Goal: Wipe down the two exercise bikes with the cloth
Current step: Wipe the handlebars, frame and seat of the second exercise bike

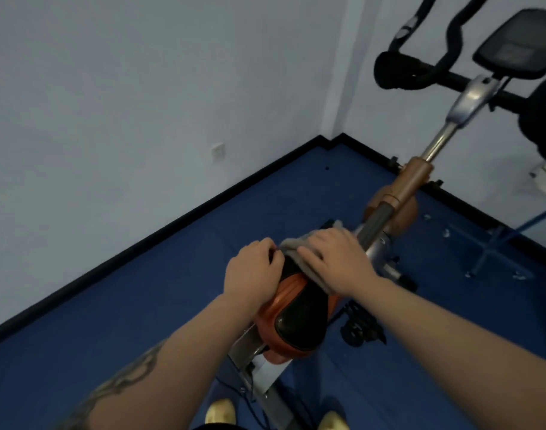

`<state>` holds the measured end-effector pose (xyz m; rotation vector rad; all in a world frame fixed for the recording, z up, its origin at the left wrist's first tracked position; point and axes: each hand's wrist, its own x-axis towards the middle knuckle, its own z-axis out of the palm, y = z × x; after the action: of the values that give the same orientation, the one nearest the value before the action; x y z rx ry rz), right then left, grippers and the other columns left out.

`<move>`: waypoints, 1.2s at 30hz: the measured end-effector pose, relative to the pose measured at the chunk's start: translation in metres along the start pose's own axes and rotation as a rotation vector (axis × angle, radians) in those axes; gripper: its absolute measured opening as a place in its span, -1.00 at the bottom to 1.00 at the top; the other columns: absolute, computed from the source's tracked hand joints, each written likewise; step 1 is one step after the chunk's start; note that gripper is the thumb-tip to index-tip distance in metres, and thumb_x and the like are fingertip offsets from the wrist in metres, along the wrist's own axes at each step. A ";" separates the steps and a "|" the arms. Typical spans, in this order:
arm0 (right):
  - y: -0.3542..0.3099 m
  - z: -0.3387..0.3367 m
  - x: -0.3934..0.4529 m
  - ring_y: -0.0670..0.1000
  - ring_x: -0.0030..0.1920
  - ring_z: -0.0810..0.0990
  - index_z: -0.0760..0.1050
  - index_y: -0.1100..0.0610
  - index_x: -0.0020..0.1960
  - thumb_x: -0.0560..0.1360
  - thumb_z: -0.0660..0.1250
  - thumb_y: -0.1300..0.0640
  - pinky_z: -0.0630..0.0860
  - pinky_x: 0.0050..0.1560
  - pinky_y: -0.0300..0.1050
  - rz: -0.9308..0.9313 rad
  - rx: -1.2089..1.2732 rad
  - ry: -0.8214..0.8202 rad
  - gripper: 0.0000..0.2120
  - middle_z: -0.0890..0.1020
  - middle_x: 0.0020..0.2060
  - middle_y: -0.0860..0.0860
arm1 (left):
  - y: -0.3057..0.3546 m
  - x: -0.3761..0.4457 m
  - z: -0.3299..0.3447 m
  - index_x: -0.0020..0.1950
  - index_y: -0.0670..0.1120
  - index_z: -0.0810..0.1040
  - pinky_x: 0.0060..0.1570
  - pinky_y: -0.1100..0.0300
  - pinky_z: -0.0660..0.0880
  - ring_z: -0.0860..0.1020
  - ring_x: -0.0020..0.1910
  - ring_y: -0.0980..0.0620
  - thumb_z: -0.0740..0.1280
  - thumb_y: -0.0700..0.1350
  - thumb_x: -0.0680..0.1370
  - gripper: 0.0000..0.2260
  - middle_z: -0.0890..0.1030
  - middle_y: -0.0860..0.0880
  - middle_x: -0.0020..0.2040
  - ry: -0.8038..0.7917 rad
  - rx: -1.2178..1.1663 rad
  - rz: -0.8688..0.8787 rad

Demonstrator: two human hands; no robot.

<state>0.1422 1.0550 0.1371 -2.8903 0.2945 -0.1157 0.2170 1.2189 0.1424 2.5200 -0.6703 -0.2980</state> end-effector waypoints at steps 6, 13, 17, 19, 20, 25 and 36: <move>-0.016 0.016 0.013 0.24 0.40 0.26 0.33 0.17 0.41 0.64 0.07 -0.05 0.16 0.42 0.11 0.697 0.184 0.123 -0.56 0.32 0.41 0.20 | -0.003 -0.002 0.003 -0.08 0.06 0.50 -0.24 0.16 0.42 0.48 -0.16 0.15 0.15 0.08 0.59 -0.81 0.54 0.12 -0.12 0.039 -0.047 0.000; -0.019 0.007 0.023 0.24 0.45 0.23 0.03 0.18 0.56 0.65 0.02 -0.09 0.30 0.39 0.11 0.980 0.493 0.148 -0.43 0.14 0.51 0.21 | -0.001 -0.002 -0.002 -0.08 0.00 0.49 -0.11 0.01 0.52 0.50 -0.15 0.09 0.11 0.02 0.61 -0.79 0.53 0.10 -0.14 0.005 -0.041 0.066; -0.061 0.019 0.000 0.25 0.36 0.37 -0.18 0.16 0.58 0.64 0.00 -0.14 0.44 0.21 0.08 1.003 0.458 0.195 -0.33 0.06 0.54 0.18 | -0.002 -0.003 -0.003 -0.07 -0.01 0.48 -0.12 0.00 0.52 0.50 -0.16 0.07 0.10 0.01 0.62 -0.79 0.53 0.08 -0.14 -0.002 -0.045 0.090; -0.070 0.026 -0.017 0.25 0.29 0.44 -0.25 0.14 0.57 0.63 -0.02 -0.17 0.46 0.13 0.07 1.007 0.489 0.160 -0.31 0.15 0.52 0.18 | -0.003 -0.003 -0.003 -0.05 -0.01 0.48 -0.13 0.02 0.51 0.49 -0.15 0.07 0.09 0.01 0.62 -0.79 0.53 0.08 -0.13 -0.011 -0.023 0.109; -0.065 0.026 -0.015 0.24 0.26 0.47 -0.24 0.15 0.57 0.63 -0.03 -0.19 0.46 0.12 0.07 1.050 0.507 0.154 -0.30 0.25 0.48 0.19 | -0.004 -0.002 -0.002 -0.04 -0.01 0.48 -0.14 0.03 0.50 0.49 -0.14 0.07 0.08 0.00 0.63 -0.79 0.53 0.08 -0.13 -0.013 -0.016 0.116; -0.050 0.009 0.016 0.24 0.21 0.51 -0.01 0.15 0.54 0.64 -0.07 -0.21 0.44 0.04 0.05 1.280 0.585 0.212 -0.38 0.46 0.31 0.23 | -0.006 -0.002 -0.002 0.01 0.01 0.52 -0.10 0.02 0.49 0.48 -0.09 0.06 0.09 -0.03 0.63 -0.79 0.54 0.08 -0.09 -0.005 -0.019 0.160; -0.086 0.012 -0.007 0.22 0.21 0.49 -0.31 0.04 0.57 0.66 -0.09 -0.11 -0.17 0.43 0.42 1.314 0.398 0.055 -0.39 0.58 0.11 0.14 | -0.011 -0.004 -0.004 0.12 0.04 0.55 0.02 -0.04 0.48 0.51 0.02 0.06 0.15 -0.09 0.61 -0.79 0.58 0.10 0.03 0.000 -0.171 0.195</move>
<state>0.1533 1.1409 0.1459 -1.8113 1.7905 -0.0088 0.2193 1.2308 0.1401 2.2727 -0.8460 -0.2731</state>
